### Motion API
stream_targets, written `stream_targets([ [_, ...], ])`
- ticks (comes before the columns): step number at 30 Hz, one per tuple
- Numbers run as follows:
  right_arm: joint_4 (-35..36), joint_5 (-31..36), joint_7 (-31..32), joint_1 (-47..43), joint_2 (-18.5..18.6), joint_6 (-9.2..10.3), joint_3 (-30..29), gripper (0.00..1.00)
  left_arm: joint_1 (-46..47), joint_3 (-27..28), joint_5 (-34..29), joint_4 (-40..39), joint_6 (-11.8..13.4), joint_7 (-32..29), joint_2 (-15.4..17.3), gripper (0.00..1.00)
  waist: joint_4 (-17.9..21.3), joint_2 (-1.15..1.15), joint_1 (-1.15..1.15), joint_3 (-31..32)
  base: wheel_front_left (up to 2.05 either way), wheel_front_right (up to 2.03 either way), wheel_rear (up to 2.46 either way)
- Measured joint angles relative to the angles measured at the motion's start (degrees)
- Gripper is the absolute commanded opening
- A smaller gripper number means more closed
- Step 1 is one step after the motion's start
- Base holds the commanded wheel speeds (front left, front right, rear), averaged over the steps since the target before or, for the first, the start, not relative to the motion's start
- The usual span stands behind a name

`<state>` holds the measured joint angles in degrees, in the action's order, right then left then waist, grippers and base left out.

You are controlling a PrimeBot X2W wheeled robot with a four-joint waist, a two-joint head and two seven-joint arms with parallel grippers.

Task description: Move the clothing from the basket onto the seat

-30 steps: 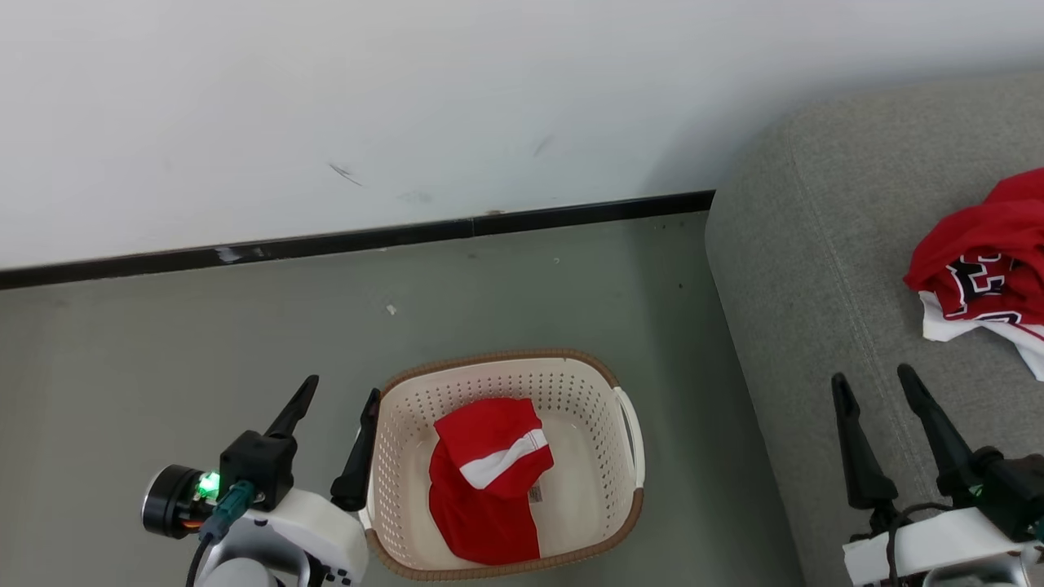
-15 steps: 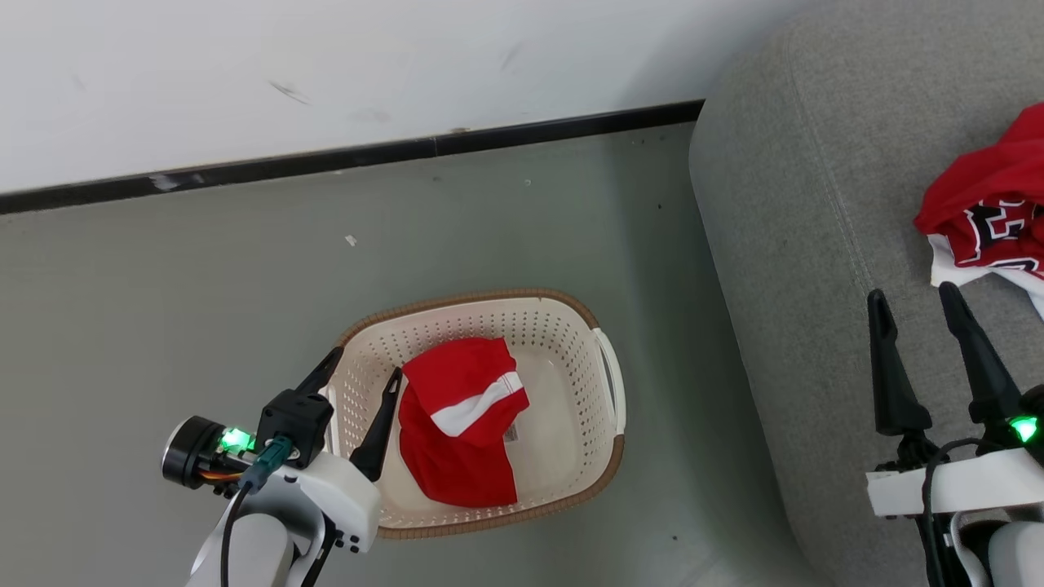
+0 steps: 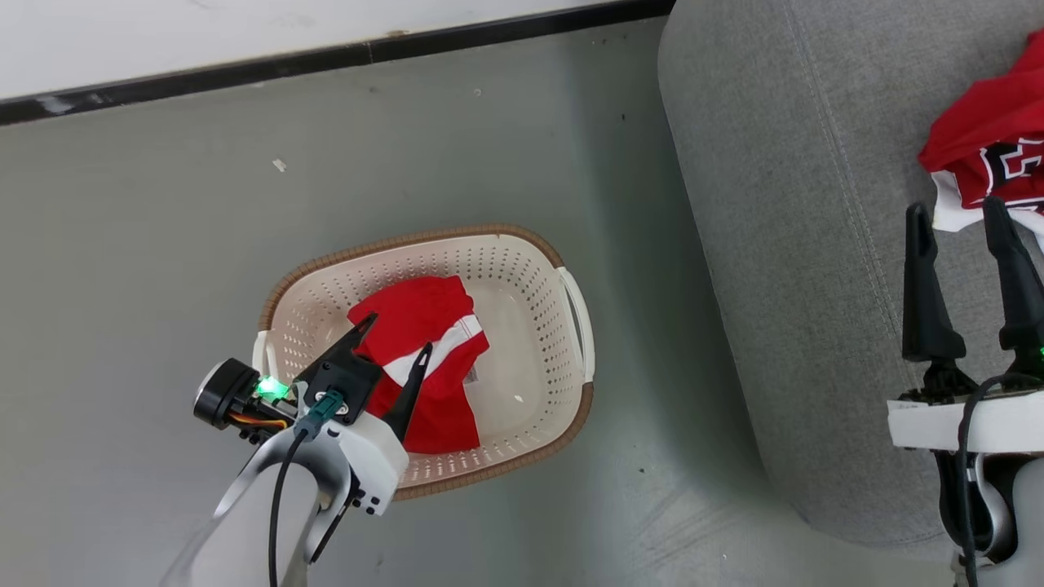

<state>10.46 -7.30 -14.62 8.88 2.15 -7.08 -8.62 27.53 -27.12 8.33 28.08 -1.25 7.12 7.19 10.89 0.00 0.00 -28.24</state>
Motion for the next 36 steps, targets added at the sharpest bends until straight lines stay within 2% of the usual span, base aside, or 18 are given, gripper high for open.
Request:
stream_targets([
  [21, 1.1, -4.7, 0.0, 8.1, 0.0, 0.0, -0.3, 1.0, 6.7, -3.7, -6.7, 11.0, -0.4, 1.4, 1.5, 1.0, 6.0, 0.0, 0.0, -11.6, 0.0, 0.0, 0.0],
  [36, 1.6, -8.4, 0.0, 12.2, 0.0, 0.0, 0.5, 1.0, 10.9, -3.3, -8.9, 16.3, 1.8, 2.4, 4.3, 1.0, 10.2, 0.0, 0.0, -18.5, 0.0, 0.0, 0.0],
])
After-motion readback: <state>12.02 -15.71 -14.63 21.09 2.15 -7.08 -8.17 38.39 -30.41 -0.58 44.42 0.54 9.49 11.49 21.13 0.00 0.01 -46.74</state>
